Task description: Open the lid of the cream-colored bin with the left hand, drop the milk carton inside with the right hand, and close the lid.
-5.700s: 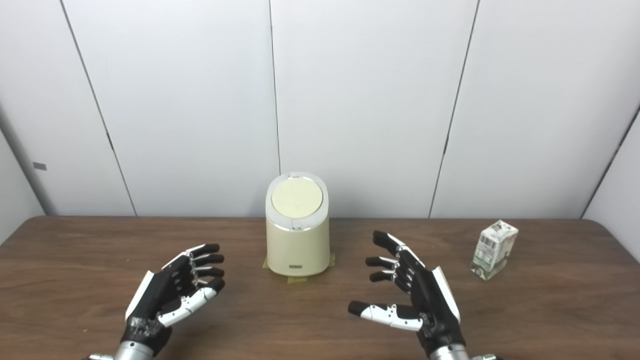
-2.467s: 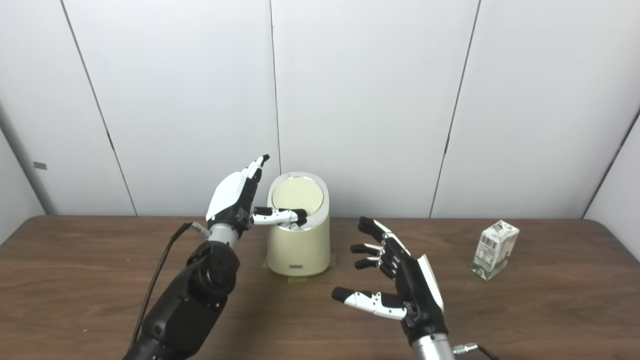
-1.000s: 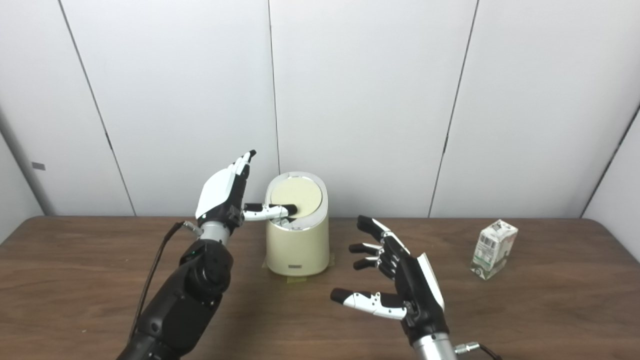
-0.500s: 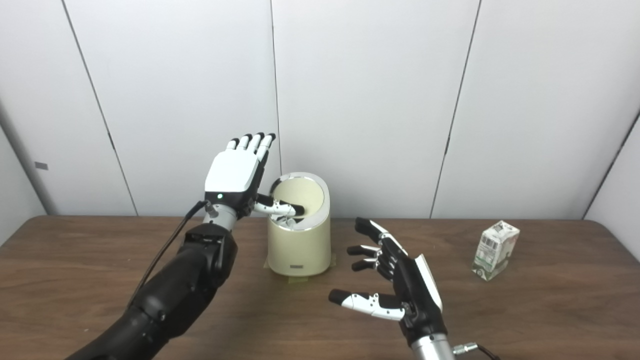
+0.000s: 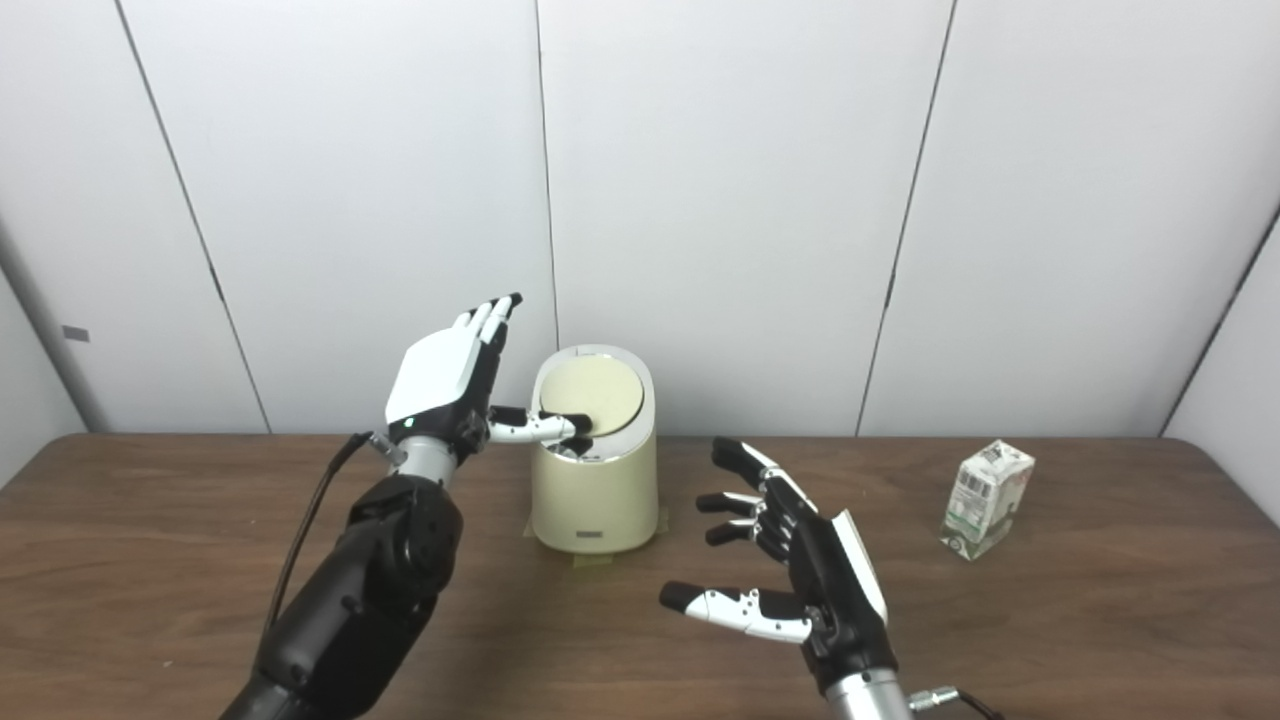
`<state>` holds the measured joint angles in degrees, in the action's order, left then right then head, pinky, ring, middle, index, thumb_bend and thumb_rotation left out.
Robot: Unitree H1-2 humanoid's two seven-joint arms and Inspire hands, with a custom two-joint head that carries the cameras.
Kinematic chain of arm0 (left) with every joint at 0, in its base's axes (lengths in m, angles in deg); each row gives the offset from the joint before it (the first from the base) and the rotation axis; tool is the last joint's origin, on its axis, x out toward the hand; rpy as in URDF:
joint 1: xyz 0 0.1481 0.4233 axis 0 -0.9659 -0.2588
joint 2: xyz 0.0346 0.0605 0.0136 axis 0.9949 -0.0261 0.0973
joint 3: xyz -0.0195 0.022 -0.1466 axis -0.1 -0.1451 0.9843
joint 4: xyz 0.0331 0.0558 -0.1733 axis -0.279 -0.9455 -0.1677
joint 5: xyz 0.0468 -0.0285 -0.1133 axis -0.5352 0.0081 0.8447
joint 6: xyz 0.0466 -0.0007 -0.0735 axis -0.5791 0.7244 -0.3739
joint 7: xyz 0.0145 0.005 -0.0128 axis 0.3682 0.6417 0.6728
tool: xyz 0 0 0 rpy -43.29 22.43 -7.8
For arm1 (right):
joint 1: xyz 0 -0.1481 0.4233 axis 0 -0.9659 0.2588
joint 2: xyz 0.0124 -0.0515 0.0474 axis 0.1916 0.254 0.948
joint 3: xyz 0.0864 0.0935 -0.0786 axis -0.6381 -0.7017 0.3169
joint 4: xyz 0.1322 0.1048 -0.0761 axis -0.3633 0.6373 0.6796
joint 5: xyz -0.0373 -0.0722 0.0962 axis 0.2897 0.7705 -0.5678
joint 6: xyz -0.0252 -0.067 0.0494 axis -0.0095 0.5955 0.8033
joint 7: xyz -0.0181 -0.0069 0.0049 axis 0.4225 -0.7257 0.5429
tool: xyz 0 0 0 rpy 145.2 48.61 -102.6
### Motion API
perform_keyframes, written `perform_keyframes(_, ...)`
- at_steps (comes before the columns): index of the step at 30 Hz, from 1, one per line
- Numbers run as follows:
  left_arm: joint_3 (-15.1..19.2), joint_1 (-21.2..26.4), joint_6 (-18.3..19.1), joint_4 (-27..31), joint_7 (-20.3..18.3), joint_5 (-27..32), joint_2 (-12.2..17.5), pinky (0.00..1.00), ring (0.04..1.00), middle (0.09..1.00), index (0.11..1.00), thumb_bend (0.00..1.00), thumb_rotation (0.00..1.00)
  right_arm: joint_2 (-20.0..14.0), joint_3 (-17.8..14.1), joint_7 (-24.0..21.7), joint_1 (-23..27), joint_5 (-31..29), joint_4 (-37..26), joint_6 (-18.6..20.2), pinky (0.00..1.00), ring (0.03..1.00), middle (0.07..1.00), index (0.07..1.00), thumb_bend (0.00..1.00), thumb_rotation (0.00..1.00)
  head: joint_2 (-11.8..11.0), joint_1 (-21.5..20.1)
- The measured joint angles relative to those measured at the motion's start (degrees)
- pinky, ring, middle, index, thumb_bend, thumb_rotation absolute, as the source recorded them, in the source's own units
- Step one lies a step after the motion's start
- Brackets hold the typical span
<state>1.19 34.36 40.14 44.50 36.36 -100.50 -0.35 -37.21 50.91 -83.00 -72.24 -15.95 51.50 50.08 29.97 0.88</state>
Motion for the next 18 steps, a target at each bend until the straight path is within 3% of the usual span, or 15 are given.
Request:
perform_keyframes(6, 12.1, -3.1, -5.5, 7.7, -6.9, 21.3, -0.3, 0.98, 1.000, 1.000, 1.000, 0.97, 0.43, -0.1, 0.0, 0.0, -0.1, -0.1, 0.0, 0.0, 0.57, 0.708, 0.859, 0.841, 0.66, 0.15, 0.1, -0.1)
perform_keyframes(13, 16.6, -14.5, -7.1, 15.9, -12.5, 32.8, 1.2, 0.93, 0.987, 0.984, 1.000, 0.87, 0.38, -0.4, -0.1, -0.1, -0.2, -0.2, 0.0, 0.0, 0.57, 0.703, 0.851, 0.839, 0.66, 0.14, 0.4, 0.2)
perform_keyframes(18, 19.0, -21.7, -8.4, 20.7, -12.8, 36.1, 1.6, 0.78, 0.881, 0.906, 0.936, 0.79, 0.34, -0.6, -0.2, -0.2, -0.3, -0.5, 0.0, 0.0, 0.58, 0.710, 0.854, 0.837, 0.67, 0.15, 0.4, 0.3)
